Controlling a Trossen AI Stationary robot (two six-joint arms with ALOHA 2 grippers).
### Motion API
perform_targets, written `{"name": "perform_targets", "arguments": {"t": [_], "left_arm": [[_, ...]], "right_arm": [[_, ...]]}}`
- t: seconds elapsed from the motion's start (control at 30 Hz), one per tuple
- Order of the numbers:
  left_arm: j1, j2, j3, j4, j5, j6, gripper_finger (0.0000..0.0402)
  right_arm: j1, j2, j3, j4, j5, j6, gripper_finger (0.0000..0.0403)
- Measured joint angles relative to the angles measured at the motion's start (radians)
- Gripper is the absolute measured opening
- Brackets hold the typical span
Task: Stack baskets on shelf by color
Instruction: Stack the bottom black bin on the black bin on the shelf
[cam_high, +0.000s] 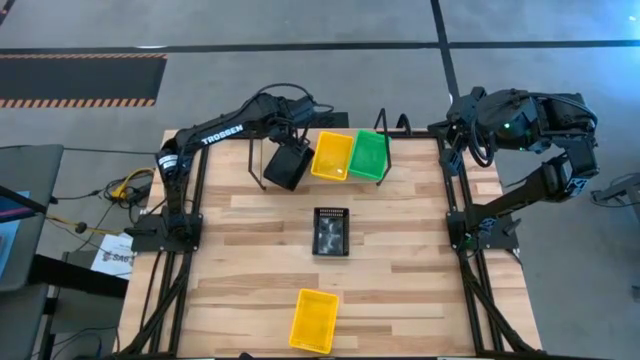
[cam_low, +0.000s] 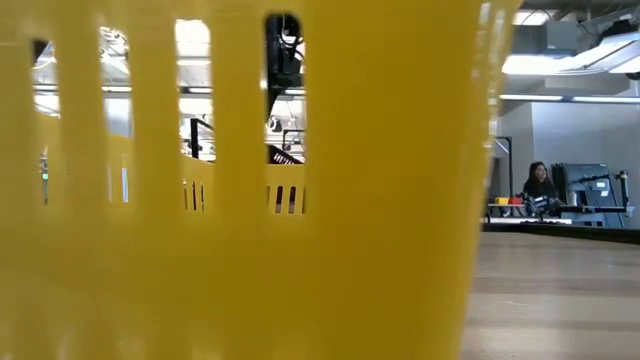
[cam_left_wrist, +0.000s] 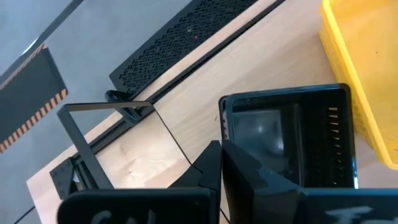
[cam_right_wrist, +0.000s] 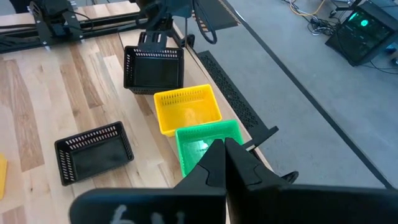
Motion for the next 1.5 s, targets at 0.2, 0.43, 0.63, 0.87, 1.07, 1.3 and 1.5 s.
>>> {"name": "perform_targets", "arguments": {"t": [0.2, 0.43, 0.63, 0.87, 1.07, 1.3, 1.5], "left_arm": [[-0.022, 0.036, -0.005, -0.009, -0.037, -0.016, 0.0], [-0.032, 0.089, -0.033, -0.06, -0.105, -0.026, 0.0], [-0.028, 0.098, -0.033, -0.075, -0.099, -0.021, 0.0], [-0.026, 0.098, -0.033, -0.07, -0.084, -0.02, 0.0], [-0.031, 0.098, -0.033, -0.067, -0.078, -0.028, 0.0], [-0.032, 0.098, -0.033, -0.066, -0.06, -0.033, 0.0], [-0.032, 0.098, -0.033, -0.062, -0.055, -0.033, 0.0]], "right_arm": [[0.0, 0.0, 0.0, 0.0, 0.0, 0.0, 0.0008], [0.0, 0.0, 0.0, 0.0, 0.0, 0.0, 0.0008], [0.0, 0.0, 0.0, 0.0, 0.0, 0.0, 0.0008], [0.0, 0.0, 0.0, 0.0, 0.0, 0.0, 0.0008], [0.0, 0.0, 0.0, 0.0, 0.0, 0.0, 0.0008], [0.0, 0.0, 0.0, 0.0, 0.0, 0.001, 0.0008], [0.0, 0.0, 0.0, 0.0, 0.0, 0.001, 0.0008]]}}
